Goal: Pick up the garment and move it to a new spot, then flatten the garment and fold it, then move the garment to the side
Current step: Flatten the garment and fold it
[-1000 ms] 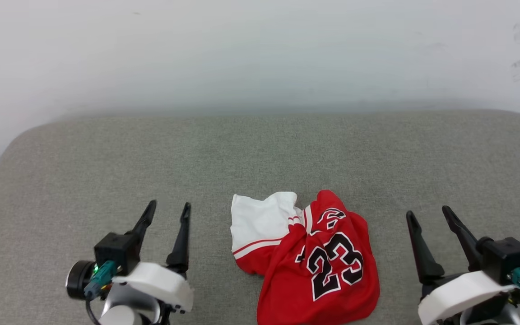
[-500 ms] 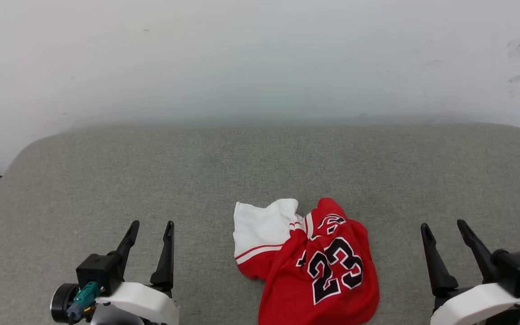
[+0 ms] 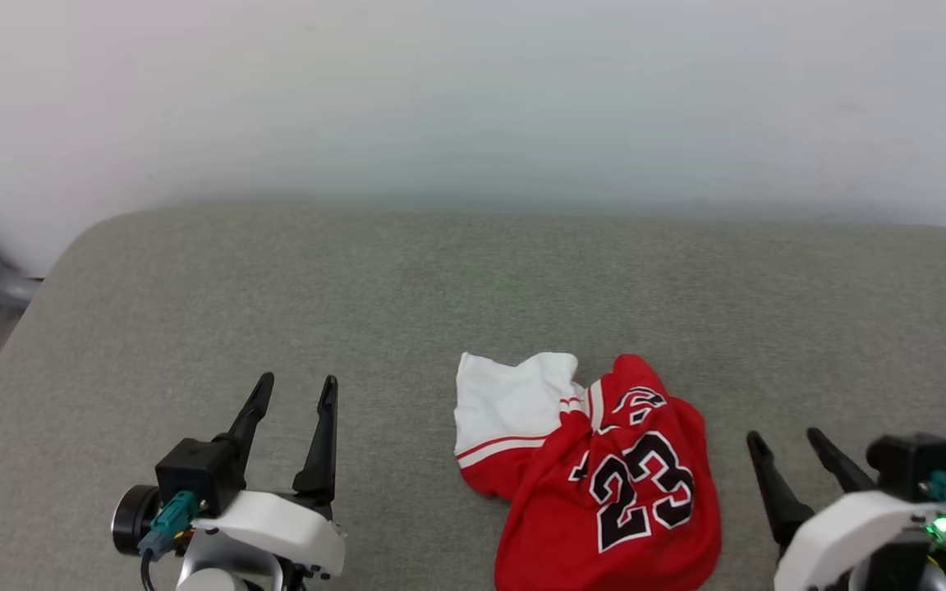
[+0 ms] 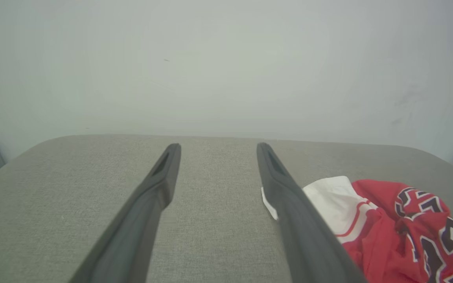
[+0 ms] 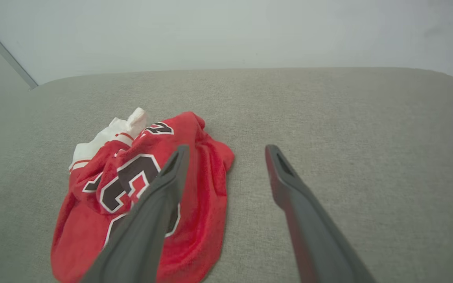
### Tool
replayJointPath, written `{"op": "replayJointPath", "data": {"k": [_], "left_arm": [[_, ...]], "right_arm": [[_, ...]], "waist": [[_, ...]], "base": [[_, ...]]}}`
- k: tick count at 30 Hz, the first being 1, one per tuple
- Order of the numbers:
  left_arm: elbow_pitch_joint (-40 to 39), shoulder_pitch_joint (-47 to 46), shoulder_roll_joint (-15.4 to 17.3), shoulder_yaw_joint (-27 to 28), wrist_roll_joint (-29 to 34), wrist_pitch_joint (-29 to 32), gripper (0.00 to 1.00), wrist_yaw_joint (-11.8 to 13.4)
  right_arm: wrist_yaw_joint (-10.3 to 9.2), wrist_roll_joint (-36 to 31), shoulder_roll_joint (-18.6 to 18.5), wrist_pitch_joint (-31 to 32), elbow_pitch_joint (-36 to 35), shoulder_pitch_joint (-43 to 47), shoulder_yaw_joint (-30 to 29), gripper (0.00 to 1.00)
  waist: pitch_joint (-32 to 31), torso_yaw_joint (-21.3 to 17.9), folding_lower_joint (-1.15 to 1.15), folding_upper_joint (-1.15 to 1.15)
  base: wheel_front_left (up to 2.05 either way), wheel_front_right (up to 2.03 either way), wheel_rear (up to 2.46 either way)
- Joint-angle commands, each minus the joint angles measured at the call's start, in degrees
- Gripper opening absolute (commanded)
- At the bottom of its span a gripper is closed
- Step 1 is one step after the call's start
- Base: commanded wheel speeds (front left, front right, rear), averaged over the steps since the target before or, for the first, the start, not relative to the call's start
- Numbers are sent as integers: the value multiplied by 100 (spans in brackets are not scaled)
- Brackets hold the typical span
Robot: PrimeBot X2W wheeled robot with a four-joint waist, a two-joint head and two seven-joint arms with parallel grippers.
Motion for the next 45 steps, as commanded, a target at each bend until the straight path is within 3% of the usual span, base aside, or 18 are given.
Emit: {"op": "replayJointPath", "data": {"k": [1, 4, 12, 20, 26, 27, 28, 29, 36, 41, 45], "left_arm": [[-4, -98, -38, 18, 35, -14, 100, -46], [-12, -210, -112, 15, 99, -15, 100, -122], [32, -509, -356, 125, 287, -15, 100, -340], [117, -651, -626, 301, 453, -15, 100, -540], [214, -689, -780, 446, 564, -15, 100, -691], [232, -686, -804, 464, 590, -15, 100, -706], [256, -688, -829, 475, 603, -15, 100, -740], [275, -696, -855, 481, 628, -15, 100, -763], [424, -531, -918, 616, 723, -15, 100, -847], [486, -462, -847, 657, 774, -15, 100, -868], [508, -391, -792, 671, 777, -10, 100, -832]], "right_arm": [[-4, 74, 10, 201, 42, -211, 72, 100], [-4, 170, -45, 666, 87, -587, 259, 100], [-4, 695, -704, 1755, 401, -1699, 1371, 100], [-4, 1202, -1274, 2492, 1009, -2493, 2575, 100], [-4, 1558, -1508, 2864, 1459, -2747, 3039, 100], [-4, 1608, -1524, 2863, 1504, -2775, 3080, 93], [-4, 1673, -1526, 2827, 1544, -2804, 3103, 37], [-4, 1681, -1541, 2768, 1565, -2864, 3126, 0], [-4, 1636, -1515, 1956, 1543, -3233, 3139, 0], [-4, 1538, -1512, 1517, 1572, -3241, 2792, 0], [-4, 1430, -1510, 1263, 1540, -2897, 2132, 0]], "waist": [[109, 152, 0, 0], [275, 320, 0, 0], [755, 668, 0, 0], [1064, 841, 0, 0], [1156, 870, 0, 0], [1158, 863, 0, 0], [1155, 856, 0, 0], [1149, 851, 0, 0], [910, 685, 0, 0], [711, 502, 0, 0], [586, 298, 0, 0]], "base": [[0, 0, 0], [0, 0, 0], [0, 0, 0], [0, 0, 0], [0, 0, 0], [0, 0, 0], [0, 0, 0], [0, 0, 0], [0, 0, 0], [0, 0, 0], [0, 0, 0]]}}
